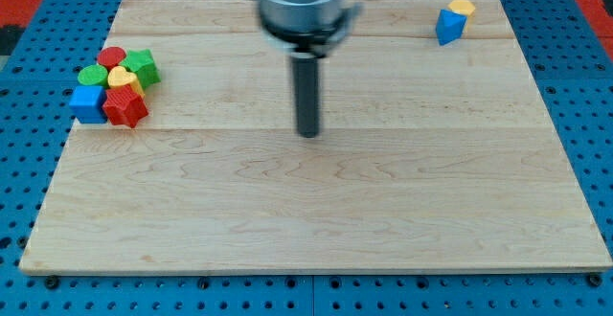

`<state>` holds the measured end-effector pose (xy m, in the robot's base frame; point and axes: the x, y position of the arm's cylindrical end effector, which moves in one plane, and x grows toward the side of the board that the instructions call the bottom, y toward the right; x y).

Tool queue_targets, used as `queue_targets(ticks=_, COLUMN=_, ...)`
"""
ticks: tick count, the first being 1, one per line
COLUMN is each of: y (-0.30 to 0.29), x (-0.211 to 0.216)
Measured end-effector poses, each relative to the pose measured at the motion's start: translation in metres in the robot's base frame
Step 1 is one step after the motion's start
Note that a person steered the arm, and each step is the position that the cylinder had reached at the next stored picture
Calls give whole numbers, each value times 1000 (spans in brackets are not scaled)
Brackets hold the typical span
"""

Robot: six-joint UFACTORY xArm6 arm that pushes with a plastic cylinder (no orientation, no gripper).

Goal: Separate blue triangle from the yellow hexagon

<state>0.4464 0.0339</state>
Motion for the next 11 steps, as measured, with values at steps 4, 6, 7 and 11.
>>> queue_targets(ticks=4, y=312, x=-59)
queue_targets(ticks=6, y=311, x=-93)
queue_targets(ticks=7, y=312, x=-154)
queue_targets(ticks=11, y=103, x=-172)
